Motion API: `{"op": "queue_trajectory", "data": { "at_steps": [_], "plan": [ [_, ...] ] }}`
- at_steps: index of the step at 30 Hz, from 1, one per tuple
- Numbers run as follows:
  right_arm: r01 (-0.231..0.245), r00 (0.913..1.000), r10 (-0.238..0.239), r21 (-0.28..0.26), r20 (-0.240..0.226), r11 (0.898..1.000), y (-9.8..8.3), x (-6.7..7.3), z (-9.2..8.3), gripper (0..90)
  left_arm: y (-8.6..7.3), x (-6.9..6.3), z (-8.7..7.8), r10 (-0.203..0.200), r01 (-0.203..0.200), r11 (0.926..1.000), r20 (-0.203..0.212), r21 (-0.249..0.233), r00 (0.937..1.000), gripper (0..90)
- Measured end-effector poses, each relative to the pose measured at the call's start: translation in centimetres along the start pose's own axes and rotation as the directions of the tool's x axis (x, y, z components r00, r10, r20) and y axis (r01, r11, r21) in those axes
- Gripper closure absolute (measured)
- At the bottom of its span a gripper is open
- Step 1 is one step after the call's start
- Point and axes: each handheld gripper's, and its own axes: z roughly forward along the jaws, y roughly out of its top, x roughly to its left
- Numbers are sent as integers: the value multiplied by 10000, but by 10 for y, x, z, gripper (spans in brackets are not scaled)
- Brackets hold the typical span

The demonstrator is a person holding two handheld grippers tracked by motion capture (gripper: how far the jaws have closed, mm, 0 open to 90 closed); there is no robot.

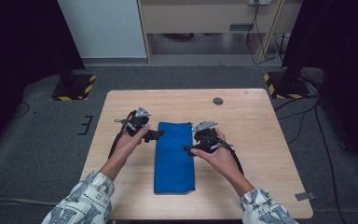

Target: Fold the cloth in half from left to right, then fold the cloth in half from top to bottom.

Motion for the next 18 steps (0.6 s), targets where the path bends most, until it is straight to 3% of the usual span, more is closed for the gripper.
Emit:
{"op": "queue_trajectory", "data": {
  "at_steps": [9, 18],
  "plan": [
    [151, 9997, -149, -81, 169, 9999, 23, -18, 7, 127, -1, 10, -4, -247, 249, 9996, -202, 98, 9995, 94],
    [-3, 9996, 2, 40, 269, 10000, 43, -36, 22, 270, 1, 26, -2, -566, 567, 9984, -373, 4, 9977, 123]
  ]
}}
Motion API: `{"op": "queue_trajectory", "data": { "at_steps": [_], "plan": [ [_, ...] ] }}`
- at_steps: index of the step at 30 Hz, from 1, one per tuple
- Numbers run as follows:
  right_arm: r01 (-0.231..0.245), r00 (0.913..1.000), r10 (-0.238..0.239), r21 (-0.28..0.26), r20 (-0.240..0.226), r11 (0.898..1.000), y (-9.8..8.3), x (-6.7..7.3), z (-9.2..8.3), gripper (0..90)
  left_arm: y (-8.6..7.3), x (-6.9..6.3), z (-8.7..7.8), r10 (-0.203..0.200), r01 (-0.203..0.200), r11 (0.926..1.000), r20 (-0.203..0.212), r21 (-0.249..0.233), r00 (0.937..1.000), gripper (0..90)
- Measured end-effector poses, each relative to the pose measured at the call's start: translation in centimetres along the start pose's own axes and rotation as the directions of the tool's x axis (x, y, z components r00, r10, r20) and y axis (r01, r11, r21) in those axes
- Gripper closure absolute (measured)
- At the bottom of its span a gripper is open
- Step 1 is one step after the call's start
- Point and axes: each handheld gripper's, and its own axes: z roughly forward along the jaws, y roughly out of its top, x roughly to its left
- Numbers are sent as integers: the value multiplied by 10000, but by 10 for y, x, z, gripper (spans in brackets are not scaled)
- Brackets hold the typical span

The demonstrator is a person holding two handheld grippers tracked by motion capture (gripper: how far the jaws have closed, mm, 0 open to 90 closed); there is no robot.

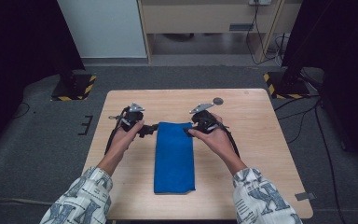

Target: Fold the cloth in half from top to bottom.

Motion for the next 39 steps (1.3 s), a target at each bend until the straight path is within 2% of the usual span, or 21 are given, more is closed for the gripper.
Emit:
{"op": "queue_trajectory", "data": {
  "at_steps": [5, 11, 14, 20, 22, 25, 26, 30, 33, 39],
  "plan": [
    [17, 10000, -16, 214, -28, 9998, 6, -5, 13, 331, -1, 4, 10, 46, -47, 9999, 75, 157, 10000, 144],
    [-6, 9998, 14, 428, -186, 9991, 10, -10, 26, 379, -5, 8, 21, -178, 171, 9995, 292, 266, 9994, 176],
    [-49, 9995, 68, 634, -297, 9980, 10, -13, 35, 447, -7, 8, 26, -208, 194, 9991, 371, 374, 9991, 192],
    [-125, 9993, 150, 732, -337, 9972, 6, -17, 43, 554, -7, 8, 28, -185, 177, 9997, 432, 187, 9989, 235],
    [-122, 9992, 151, 781, -362, 9969, 5, -18, 44, 592, -7, 10, 29, -274, 263, 9994, 473, 231, 9985, 276],
    [-338, 9981, 375, 741, -480, 9967, 4, -20, 45, 648, -8, 11, 31, -90, 78, 9995, 374, 314, 9993, 339],
    [-431, 9976, 468, 700, -516, 9966, 3, -21, 46, 667, -9, 13, 33, -197, 181, 9993, 476, 325, 9987, 362],
    [-643, 9964, 671, 549, -518, 9964, 2, -25, 50, 686, -12, 15, 39, -303, 284, 9987, 458, 426, 9985, 407],
    [-791, 9963, 813, 683, -296, 9945, -1, -29, 57, 681, -13, 15, 46, -415, 396, 9985, 512, 379, 9978, 429],
    [-1178, 9924, 1205, 864, -264, 9893, -7, -37, 68, 662, -15, 14, 56, -548, 534, 9982, 557, 271, 9969, 436]
  ]
}}
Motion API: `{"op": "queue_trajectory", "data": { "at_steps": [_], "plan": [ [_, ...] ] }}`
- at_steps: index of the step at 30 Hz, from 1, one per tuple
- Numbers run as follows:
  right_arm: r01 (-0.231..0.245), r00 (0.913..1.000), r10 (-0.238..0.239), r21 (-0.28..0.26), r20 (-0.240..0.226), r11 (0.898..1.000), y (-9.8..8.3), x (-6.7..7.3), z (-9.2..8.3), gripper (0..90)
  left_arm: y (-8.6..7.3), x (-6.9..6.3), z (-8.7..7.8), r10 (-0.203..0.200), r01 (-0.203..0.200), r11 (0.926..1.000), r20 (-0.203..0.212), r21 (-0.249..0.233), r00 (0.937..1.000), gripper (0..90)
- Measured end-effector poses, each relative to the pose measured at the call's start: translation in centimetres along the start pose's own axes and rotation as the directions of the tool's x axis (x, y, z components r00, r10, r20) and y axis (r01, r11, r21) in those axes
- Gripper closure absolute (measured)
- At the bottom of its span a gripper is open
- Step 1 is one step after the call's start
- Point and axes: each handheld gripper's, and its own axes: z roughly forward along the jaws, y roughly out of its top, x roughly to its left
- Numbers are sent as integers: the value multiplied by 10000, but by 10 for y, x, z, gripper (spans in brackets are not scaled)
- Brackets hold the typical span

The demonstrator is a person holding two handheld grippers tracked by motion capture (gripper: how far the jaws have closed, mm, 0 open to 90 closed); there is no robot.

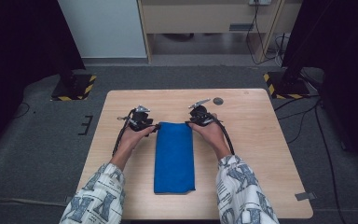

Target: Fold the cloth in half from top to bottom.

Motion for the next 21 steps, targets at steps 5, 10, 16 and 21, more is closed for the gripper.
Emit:
{"op": "queue_trajectory", "data": {
  "at_steps": [5, 10, 16, 21],
  "plan": [
    [-407, 9991, 408, 134, -85, 9991, -7, -9, 15, 613, -3, 2, 10, -5, 6, 10000, -254, 47, 9997, 432],
    [-520, 9985, 522, 129, -136, 9986, -8, -11, 18, 607, -7, 2, 19, 112, -103, 9996, -366, 254, 9993, 432],
    [-283, 9994, 287, 179, -179, 9994, -8, -6, 18, 693, -8, 0, 25, 190, -177, 9993, -381, 329, 9991, 462],
    [-238, 9995, 241, 138, -197, 9996, -9, -2, 18, 841, -8, -7, 25, 210, -206, 9990, -109, 399, 9997, 718]
  ]
}}
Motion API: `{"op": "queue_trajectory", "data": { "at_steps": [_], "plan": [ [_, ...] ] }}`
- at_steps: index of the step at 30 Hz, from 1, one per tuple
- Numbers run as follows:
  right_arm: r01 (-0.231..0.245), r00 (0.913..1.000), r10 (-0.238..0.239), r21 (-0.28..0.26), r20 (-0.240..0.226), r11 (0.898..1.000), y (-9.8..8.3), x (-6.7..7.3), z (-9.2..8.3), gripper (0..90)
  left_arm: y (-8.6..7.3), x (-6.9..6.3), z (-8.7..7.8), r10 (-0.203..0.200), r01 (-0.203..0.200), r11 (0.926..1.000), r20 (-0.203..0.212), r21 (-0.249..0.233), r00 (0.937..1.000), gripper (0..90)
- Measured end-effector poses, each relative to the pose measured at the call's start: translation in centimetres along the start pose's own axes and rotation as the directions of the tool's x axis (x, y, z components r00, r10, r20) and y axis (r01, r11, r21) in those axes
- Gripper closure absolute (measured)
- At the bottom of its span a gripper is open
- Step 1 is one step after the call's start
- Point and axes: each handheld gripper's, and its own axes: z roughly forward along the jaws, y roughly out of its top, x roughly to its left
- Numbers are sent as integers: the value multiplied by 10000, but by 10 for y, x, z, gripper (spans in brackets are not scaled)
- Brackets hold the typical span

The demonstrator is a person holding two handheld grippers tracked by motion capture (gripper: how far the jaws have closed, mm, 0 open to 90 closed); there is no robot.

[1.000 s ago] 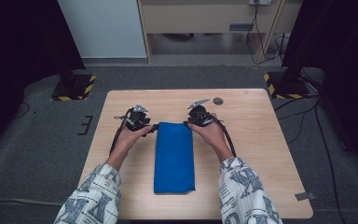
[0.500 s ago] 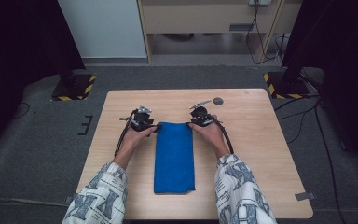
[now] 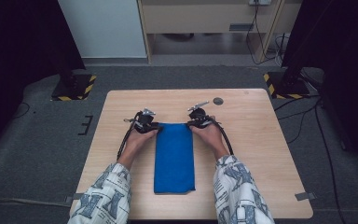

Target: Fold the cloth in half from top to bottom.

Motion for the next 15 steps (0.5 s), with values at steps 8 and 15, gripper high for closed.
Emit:
{"op": "queue_trajectory", "data": {
  "at_steps": [8, 15],
  "plan": [
    [457, 9988, -453, -225, 161, 9987, 1, 8, -10, 873, 6, -10, -5, 171, -171, 9997, 5, -187, 9999, 865],
    [320, 9994, -310, -666, 161, 9973, 6, 8, -30, 875, 15, -16, -22, 185, -186, 9984, -18, -542, 9998, 866]
  ]
}}
